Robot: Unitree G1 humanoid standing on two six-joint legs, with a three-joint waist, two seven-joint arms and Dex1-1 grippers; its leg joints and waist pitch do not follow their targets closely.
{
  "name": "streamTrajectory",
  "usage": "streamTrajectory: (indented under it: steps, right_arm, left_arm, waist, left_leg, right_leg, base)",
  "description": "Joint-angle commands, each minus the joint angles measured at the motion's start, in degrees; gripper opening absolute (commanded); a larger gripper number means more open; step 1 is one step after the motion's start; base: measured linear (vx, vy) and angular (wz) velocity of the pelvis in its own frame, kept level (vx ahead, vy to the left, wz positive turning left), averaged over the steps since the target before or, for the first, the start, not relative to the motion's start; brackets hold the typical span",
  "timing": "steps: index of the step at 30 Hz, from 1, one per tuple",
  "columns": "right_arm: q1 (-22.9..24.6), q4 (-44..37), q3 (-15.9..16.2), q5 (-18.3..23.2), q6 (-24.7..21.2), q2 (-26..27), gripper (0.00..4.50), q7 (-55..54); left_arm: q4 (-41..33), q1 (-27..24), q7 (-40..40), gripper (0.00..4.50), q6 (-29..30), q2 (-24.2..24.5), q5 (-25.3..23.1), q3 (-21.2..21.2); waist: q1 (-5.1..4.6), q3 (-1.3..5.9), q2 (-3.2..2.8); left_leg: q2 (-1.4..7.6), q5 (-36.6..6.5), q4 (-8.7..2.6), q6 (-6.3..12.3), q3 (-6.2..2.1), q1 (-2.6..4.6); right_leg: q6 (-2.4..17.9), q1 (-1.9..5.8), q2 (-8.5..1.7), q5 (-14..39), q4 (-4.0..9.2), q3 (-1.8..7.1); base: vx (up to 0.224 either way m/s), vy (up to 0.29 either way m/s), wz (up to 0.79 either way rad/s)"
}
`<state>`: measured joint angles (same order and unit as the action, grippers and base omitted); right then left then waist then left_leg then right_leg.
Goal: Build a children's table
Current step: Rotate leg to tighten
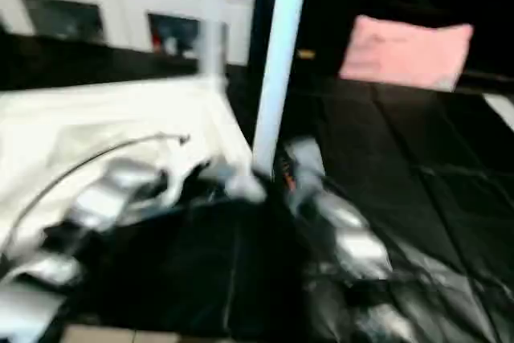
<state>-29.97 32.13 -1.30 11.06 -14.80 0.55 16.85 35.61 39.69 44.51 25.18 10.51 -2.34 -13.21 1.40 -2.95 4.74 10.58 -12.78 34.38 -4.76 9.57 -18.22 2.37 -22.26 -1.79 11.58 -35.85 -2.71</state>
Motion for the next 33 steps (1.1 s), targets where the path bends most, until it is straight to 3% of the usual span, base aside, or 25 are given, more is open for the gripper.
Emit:
streamTrajectory:
  steps: [1, 2, 4, 5, 7, 8, 11, 16, 21, 23, 26, 32, 33]
  right_arm:
    - [0.7, 5.7, 1.3, 0.2, -2.9, 2.5, 2.01, -2.1]
    - [-1.0, 6.3, 0.3, -0.4, -1.3, 4.0, 2.57, -2.6]
    - [-1.5, 6.3, 0.1, -0.5, -0.6, 4.4, 2.7, -2.5]
    - [-1.5, 5.6, 0.1, -0.8, 0.3, 4.3, 2.73, -1.9]
    - [-0.7, 4.8, 0.8, -1.7, 1.4, 3.4, 2.92, -0.8]
    - [-0.6, 4.6, 0.9, -1.8, 1.5, 3.3, 3.04, -0.6]
    - [4.0, -0.4, 3.7, -2.6, 4.5, -1.3, 3.36, 5.0]
    - [8.5, -6.7, 4.7, -2.1, 5.5, -6.9, 3.6, 12.7]
    - [13.0, -15.3, 4.2, 2.2, 4.9, -16.2, 4.01, 26.2]
    - [13.4, -16.3, 4.1, 3.0, 4.6, -17.6, 4.24, 28.2]
    - [13.8, -18.7, 4.0, 5.6, 3.6, -22.1, 4.44, 35.8]
    - [13.1, -20.3, 5.5, 8.0, 1.9, -25.4, 4.48, 43.5]
    - [12.9, -20.7, 6.2, 8.2, 1.5, -25.9, 4.48, 45.1]
  left_arm:
    - [-1.8, 2.4, -1.1, 0.0, -0.7, -2.9, 2.5, 1.7]
    - [-1.7, 2.8, -2.2, 0.0, -1.0, -2.7, 1.2, 1.6]
    - [-1.8, 2.7, -1.9, 0.0, -1.3, -2.3, 0.7, 1.2]
    - [-2.4, 2.1, -0.6, 0.0, -1.8, -1.2, 0.3, 0.4]
    - [-2.9, 1.3, 1.4, 0.0, -2.3, 0.2, -0.1, -0.7]
    - [-3.0, 1.3, 1.5, 0.0, -2.3, 0.3, -0.1, -0.8]
    - [-3.3, -0.1, 4.4, 0.0, -2.9, 3.5, -1.0, -2.2]
    - [-2.5, -0.5, 7.9, 0.0, -4.9, 6.2, -1.0, -2.6]
    - [-2.1, -1.1, 16.8, 0.0, -11.1, 10.6, -0.6, -4.7]
    - [-2.0, -1.1, 18.0, 0.0, -11.8, 11.2, -0.7, -5.2]
    - [-2.0, -1.3, 24.7, 0.0, -16.4, 13.3, -0.6, -7.2]
    - [-1.4, -0.6, 30.3, 0.0, -20.5, 15.0, -0.7, -9.2]
    - [-1.4, -0.5, 31.4, 0.0, -20.7, 15.3, -0.6, -9.4]
  waist:
    - [0.61, 3.4, -0.88]
    - [0.8, 3.61, -0.65]
    - [1.09, 3.88, -0.71]
    - [1.25, 4.14, -0.73]
    - [1.16, 4.02, -0.5]
    - [1.16, 3.79, -0.66]
    - [1.47, 3.35, -0.71]
    - [1.51, 3.22, -0.76]
    - [1.91, 3.12, -0.58]
    - [2.12, 3.13, -0.65]
    - [2.52, 3.11, -0.15]
    - [3.36, 3.18, -0.34]
    - [3.48, 3.16, -0.7]
  left_leg:
    - [1.95, -5.2, -3.81, 0.13, -0.9, -1.03]
    - [1.93, -2.2, -3.75, 1.34, -0.72, -1.25]
    - [1.94, 0.4, -3.68, 2.12, -0.73, -1.42]
    - [2.03, 4.0, -3.52, 3.54, -0.72, -1.66]
    - [2.1, 4.4, -3.5, 4.32, -0.6, -1.67]
    - [2.14, 3.2, -3.63, 4.69, -0.57, -1.75]
    - [2.55, -0.9, -3.85, 3.31, -0.53, -1.44]
    - [2.37, -3.1, -3.86, 2.81, -0.51, -1.5]
    - [2.46, -3.3, -3.79, 3.69, -0.5, -1.49]
    - [2.54, -3.4, -3.82, 3.8, -0.49, -1.41]
    - [2.67, -3.2, -3.81, 4.09, -0.43, -1.33]
    - [2.83, -2.3, -3.77, 4.23, -0.32, -1.09]
    - [2.83, -2.3, -3.79, 4.1, -0.33, -1.07]
  right_leg:
    - [9.5, 2.93, -5.94, 12.4, 4.97, 3.47]
    - [10.5, 3.18, -5.84, 5.9, 4.28, 3.57]
    - [11.2, 3.47, -5.89, 1.3, 3.73, 3.58]
    - [12.5, 3.62, -5.82, -6.0, 2.91, 3.46]
    - [13.1, 3.51, -5.81, -7.8, 2.88, 3.38]
    - [13.3, 3.51, -5.94, -6.4, 3.09, 3.34]
    - [12.2, 3.47, -6.12, 0.7, 3.95, 3.36]
    - [11.3, 3.53, -6.01, 4.7, 4.55, 3.39]
    - [10.3, 3.39, -5.91, 5.3, 4.54, 3.5]
    - [10.1, 3.3, -5.96, 6.2, 4.61, 3.49]
    - [9.8, 3.05, -5.94, 8.4, 4.73, 3.41]
    - [10.6, 2.84, -5.89, 6.1, 4.39, 3.34]
    - [10.7, 2.78, -5.93, 5.8, 4.34, 3.36]
  base:
    - [0.0, 0.0, 0.0]
    - [0.054, -0.02, 0.04]
    - [0.052, -0.02, 0.02]
    - [0.0, 0.0, 0.0]
    - [0.0, 0.0, 0.0]
    - [0.0, 0.0, 0.0]
    - [0.0, 0.0, 0.0]
    - [0.0, 0.0, 0.0]
    - [0.0, 0.0, 0.0]
    - [0.0, 0.0, 0.0]
    - [0.0, 0.0, 0.0]
    - [0.0, 0.0, 0.0]
    - [0.0, 0.0, 0.0]
